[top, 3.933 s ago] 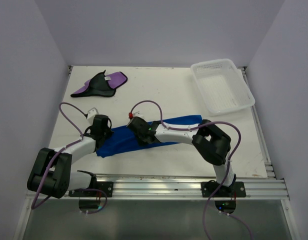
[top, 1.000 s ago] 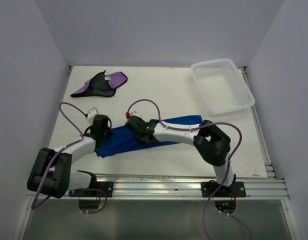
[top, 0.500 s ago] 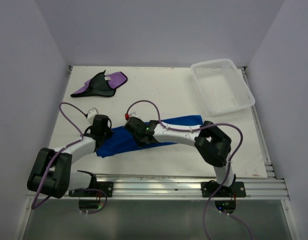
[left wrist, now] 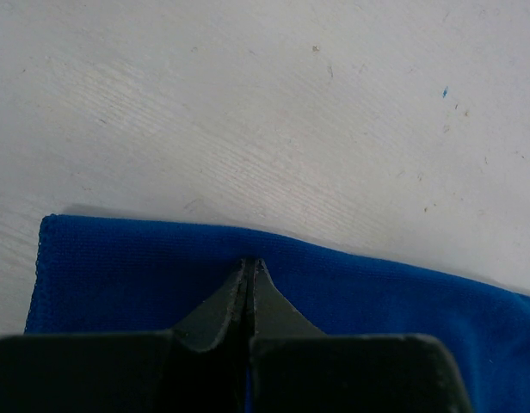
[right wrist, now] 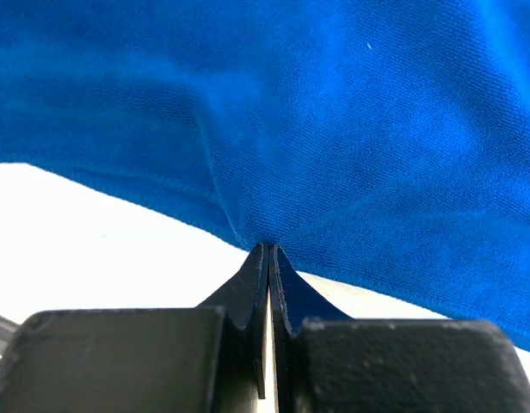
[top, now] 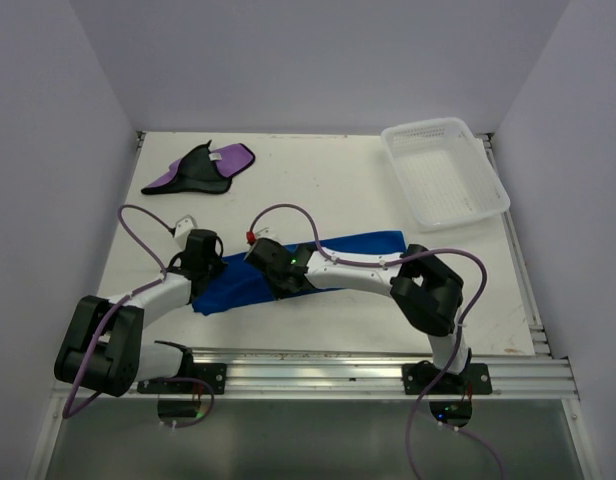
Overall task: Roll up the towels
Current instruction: Fold the towel
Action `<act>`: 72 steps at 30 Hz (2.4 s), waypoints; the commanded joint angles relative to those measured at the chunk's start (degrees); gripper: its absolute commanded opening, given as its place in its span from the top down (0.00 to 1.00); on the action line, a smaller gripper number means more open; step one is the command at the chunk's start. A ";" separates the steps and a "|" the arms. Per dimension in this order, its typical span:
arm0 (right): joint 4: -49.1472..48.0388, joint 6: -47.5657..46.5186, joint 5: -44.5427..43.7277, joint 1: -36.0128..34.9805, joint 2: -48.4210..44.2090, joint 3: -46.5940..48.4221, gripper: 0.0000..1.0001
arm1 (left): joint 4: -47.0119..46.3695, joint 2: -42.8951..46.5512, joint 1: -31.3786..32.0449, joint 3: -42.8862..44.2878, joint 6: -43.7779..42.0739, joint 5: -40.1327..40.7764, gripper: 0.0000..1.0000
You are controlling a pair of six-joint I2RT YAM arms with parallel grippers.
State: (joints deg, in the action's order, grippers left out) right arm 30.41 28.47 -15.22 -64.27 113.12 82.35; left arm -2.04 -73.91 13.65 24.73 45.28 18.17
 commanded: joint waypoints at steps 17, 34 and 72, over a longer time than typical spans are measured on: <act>0.08 0.36 1.60 -1.12 0.26 -0.17 0.92 | 0.90 0.96 0.24 -0.12 -0.80 0.81 1.00; -2.80 1.33 -1.39 1.86 -11.51 -7.19 0.73 | 10.65 8.25 0.24 5.15 -2.47 0.99 0.62; -14.69 -4.12 7.58 28.23 2.01 -8.44 1.00 | 31.66 24.87 1.64 5.06 1.74 -2.44 0.58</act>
State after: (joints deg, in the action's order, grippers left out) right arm 15.99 25.43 -6.85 -37.89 111.79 72.29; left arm 29.23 -48.38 15.05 28.91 46.15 15.77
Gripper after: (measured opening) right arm 0.010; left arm 0.421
